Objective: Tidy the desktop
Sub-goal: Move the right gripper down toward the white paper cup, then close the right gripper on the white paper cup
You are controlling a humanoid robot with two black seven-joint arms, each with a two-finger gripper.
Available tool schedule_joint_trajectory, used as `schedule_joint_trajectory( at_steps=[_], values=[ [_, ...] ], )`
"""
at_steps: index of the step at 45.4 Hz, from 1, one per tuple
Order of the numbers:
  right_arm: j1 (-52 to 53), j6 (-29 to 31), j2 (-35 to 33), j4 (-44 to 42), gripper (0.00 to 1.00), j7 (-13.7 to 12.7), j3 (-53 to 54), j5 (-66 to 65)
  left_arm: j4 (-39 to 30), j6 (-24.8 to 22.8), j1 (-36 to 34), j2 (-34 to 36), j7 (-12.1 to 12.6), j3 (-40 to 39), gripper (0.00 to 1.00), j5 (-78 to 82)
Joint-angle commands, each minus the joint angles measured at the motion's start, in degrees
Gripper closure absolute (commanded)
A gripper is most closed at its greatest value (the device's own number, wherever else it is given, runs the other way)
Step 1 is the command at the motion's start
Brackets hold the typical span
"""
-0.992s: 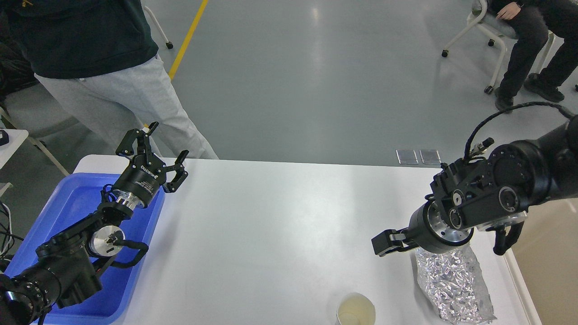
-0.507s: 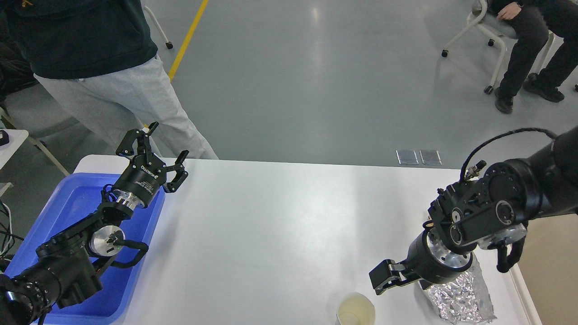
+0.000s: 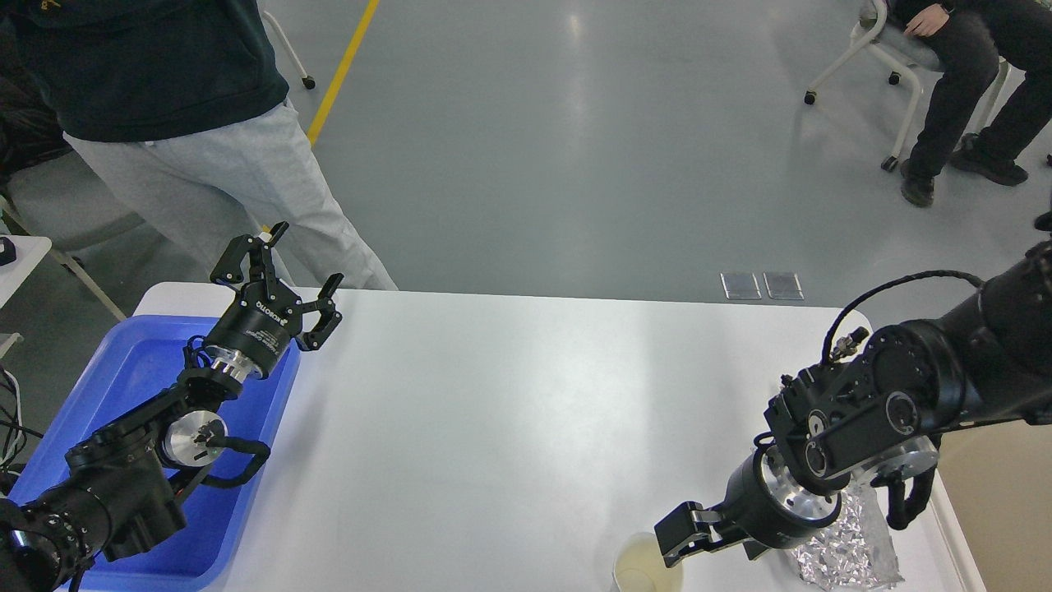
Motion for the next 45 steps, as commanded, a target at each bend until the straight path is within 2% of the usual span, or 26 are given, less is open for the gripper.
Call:
schedule_joint_trajectory(
  at_steps=[1, 8, 17, 45],
  values=[
    [-2.25, -3.20, -0.14, 0.00, 0.00, 0.02, 0.71, 0.32, -0.01, 0.00, 0.00, 0.00, -0.01, -0.01, 0.00, -0.07],
    [-4.36, -4.96, -0.67, 0.00, 0.00, -0.16, 2.38, 0.58, -0.01, 0.00, 0.00, 0.00, -0.01, -0.01, 0.00, 0.01],
    [-7.35, -10.76, -0.67, -0.16, 0.00, -0.16, 3.52, 0.67, 0.08, 0.00, 0.00, 0.00, -0.01, -0.01, 0.00, -0.07],
    [-15.26, -18.76, -2.34, -1.38, 0.00, 0.02, 5.11, 0.49, -0.01, 0.00, 0.00, 0.00, -0.01, -0.01, 0.00, -0.07]
  ],
)
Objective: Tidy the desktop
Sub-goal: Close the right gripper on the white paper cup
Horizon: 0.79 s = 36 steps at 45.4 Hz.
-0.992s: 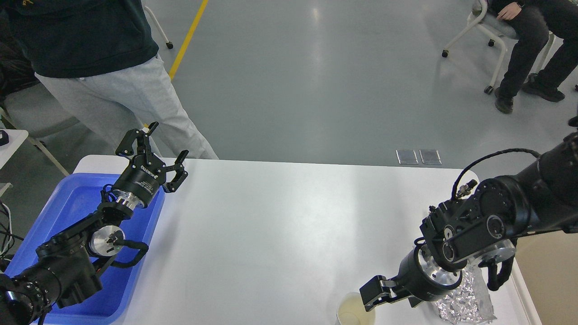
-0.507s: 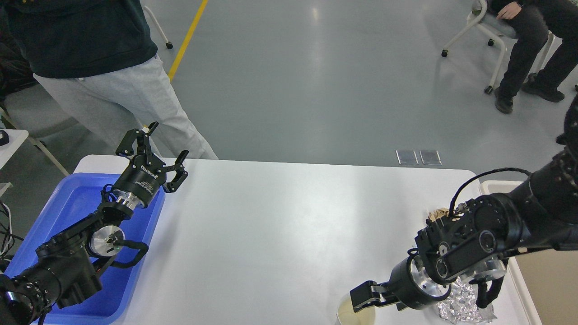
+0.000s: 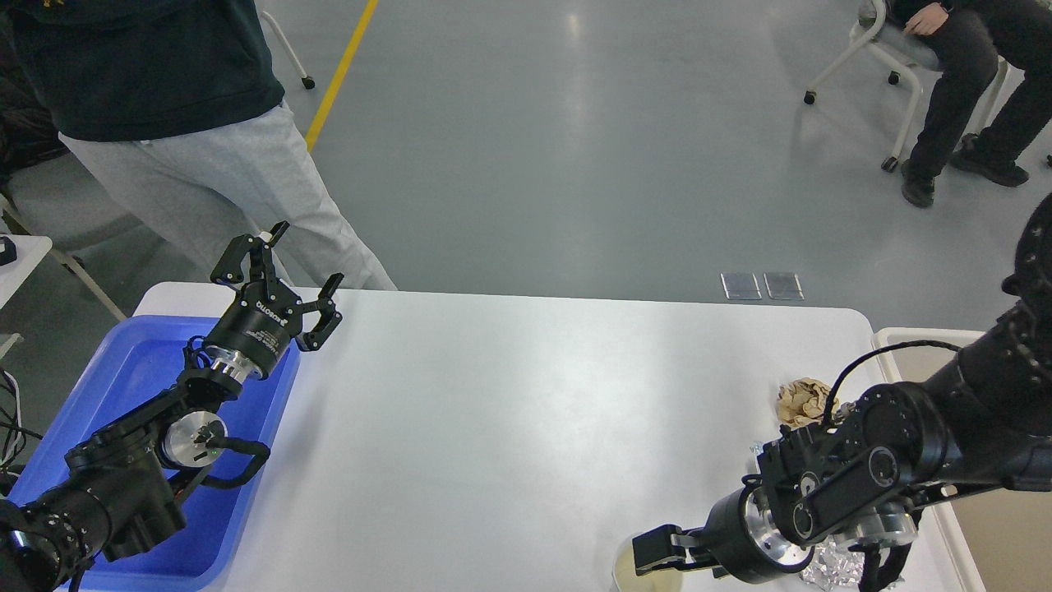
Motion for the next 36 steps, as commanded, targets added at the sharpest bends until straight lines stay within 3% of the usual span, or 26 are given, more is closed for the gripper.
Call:
schedule_joint_trajectory(
  at_steps=[1, 13, 22, 26, 30, 36],
  values=[
    [-3.40, -2.91, -0.32, -1.04, 0.00, 0.06, 0.55, -0.11, -0.02, 0.00, 0.00, 0.00, 0.01, 0.00, 0.00, -0.03],
    [-6.39, -5.28, -0.67, -2.36, 0.01, 0.23, 0.73, -0.38, 0.07, 0.00, 0.00, 0.00, 0.01, 0.00, 0.00, -0.03],
    [-8.77, -6.95, -0.67, -3.06, 0.06, 0.32, 1.34, -0.11, 0.07, 0.00, 0.00, 0.00, 0.01, 0.00, 0.00, -0.03],
    [-8.86, -8.62, -0.67, -3.15, 0.16, 0.32, 1.26, -0.11, -0.02, 0.00, 0.00, 0.00, 0.01, 0.00, 0.00, -0.03],
    [-8.86, -8.88, -0.67, -3.33, 0.37, 0.32, 1.08, -0.46, -0.02, 0.00, 0.00, 0.00, 0.01, 0.00, 0.00, -0.03],
    [-8.86, -8.88, -0.67, -3.24, 0.50, 0.32, 0.64, -0.90, -0.02, 0.00, 0.00, 0.00, 0.01, 0.00, 0.00, -0.03]
  ],
)
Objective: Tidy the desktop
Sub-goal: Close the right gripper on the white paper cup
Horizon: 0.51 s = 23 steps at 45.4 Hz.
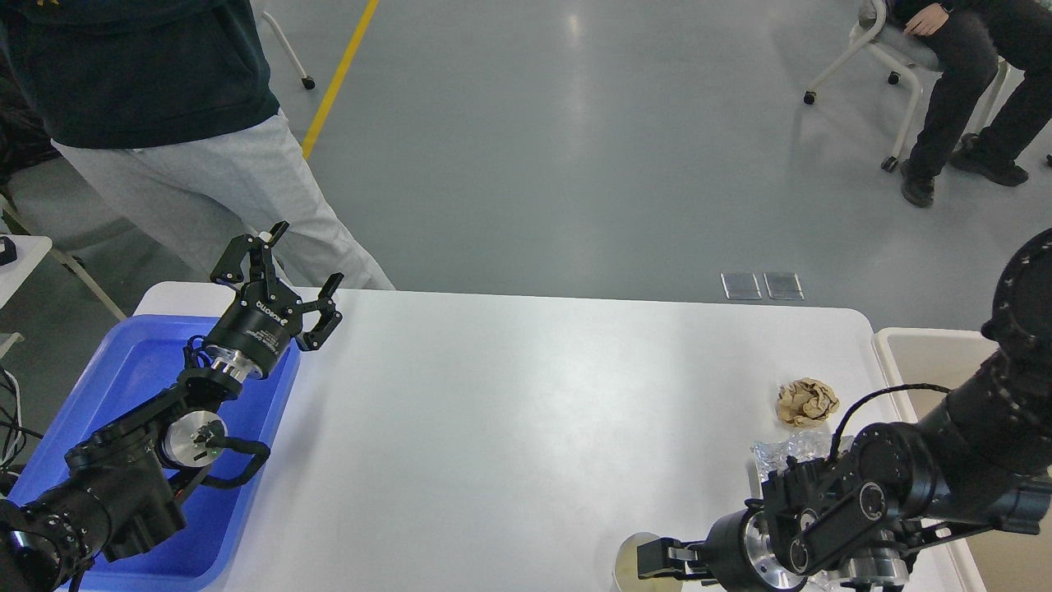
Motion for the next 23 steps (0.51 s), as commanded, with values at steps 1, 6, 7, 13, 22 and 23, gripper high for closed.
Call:
schedule_joint_trajectory(
  at_steps=[1, 6, 7, 13, 22, 23],
  values=[
    [-0.65, -1.35, 0.00, -0.30, 0.51, 0.02, -0.51, -0.44, 0.06, 0.00, 0.00, 0.00, 0.00, -0.01, 0.00, 0.00],
    [-0.65, -1.44, -0.09, -0.22, 0.65, 0.02, -0.68, -0.44, 0.06, 0.00, 0.00, 0.00, 0.00, -0.01, 0.00, 0.00],
    [-0.65, -1.53, -0.09, -0.22, 0.74, 0.02, -0.68, -0.44, -0.03, 0.09, 0.00, 0.00, 0.00, -0.01, 0.00, 0.00],
    [-0.47, -1.62, -0.26, -0.22, 1.00, 0.02, -0.95, -0.44, 0.06, 0.00, 0.00, 0.00, 0.00, -0.01, 0.00, 0.00],
    [0.41, -1.88, -0.96, 0.75, 1.00, 0.02, -2.27, -0.44, 0.06, 0.00, 0.00, 0.00, 0.00, -0.01, 0.00, 0.00],
    [0.49, -2.06, -1.14, 1.01, 1.00, 0.02, -2.44, -0.44, 0.06, 0.00, 0.00, 0.00, 0.00, -0.01, 0.00, 0.00]
  ],
)
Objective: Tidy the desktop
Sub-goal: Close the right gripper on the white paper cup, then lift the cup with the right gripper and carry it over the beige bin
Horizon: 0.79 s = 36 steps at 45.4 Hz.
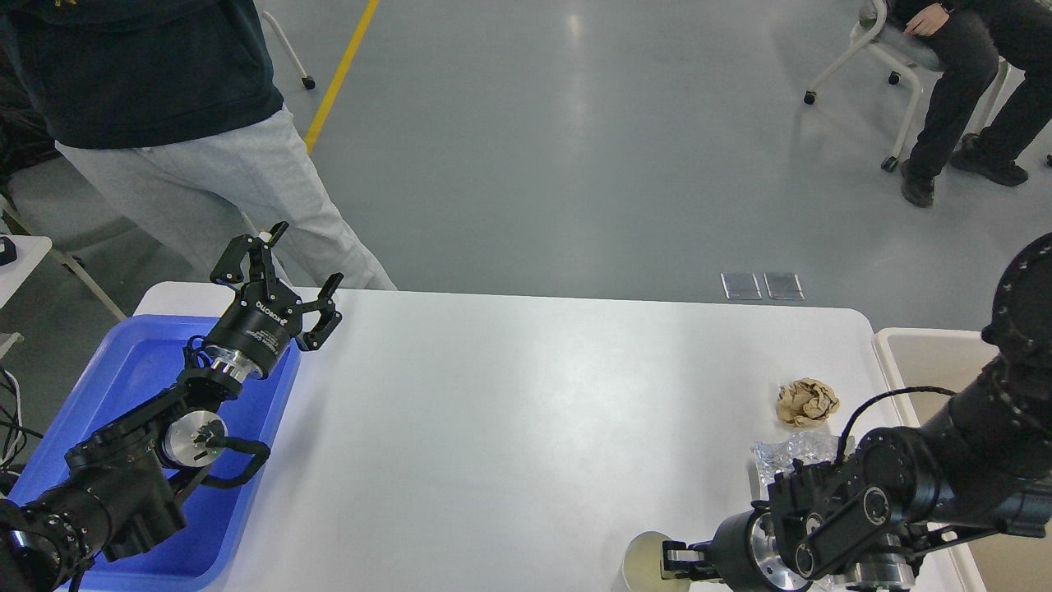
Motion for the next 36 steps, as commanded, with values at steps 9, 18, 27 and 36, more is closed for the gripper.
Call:
schedule_joint_trajectory(
  at_steps=[9, 18, 27, 36],
  values=[
    [3.96, 0.36, -6.65, 3.07, 1.00, 1.05, -0.96, -0.43, -0.04, 0.00, 0.00, 0.00, 0.00, -0.01, 0.00, 0.00],
    [10.54, 8.00, -15.96, 3.49, 1.00, 2.98, 0.19, -0.96, 0.04, 0.00, 0.00, 0.00, 0.00, -0.01, 0.00, 0.00],
    [21.96, 21.62, -28.09, 3.49, 1.00, 3.42, 0.45, -1.31, -0.04, 0.00, 0.00, 0.00, 0.00, -0.01, 0.00, 0.00],
    [33.48, 33.84, -38.72, 3.16, 1.00, 2.99, -0.16, -2.10, -0.04, 0.00, 0.00, 0.00, 0.00, -0.01, 0.00, 0.00]
  ],
)
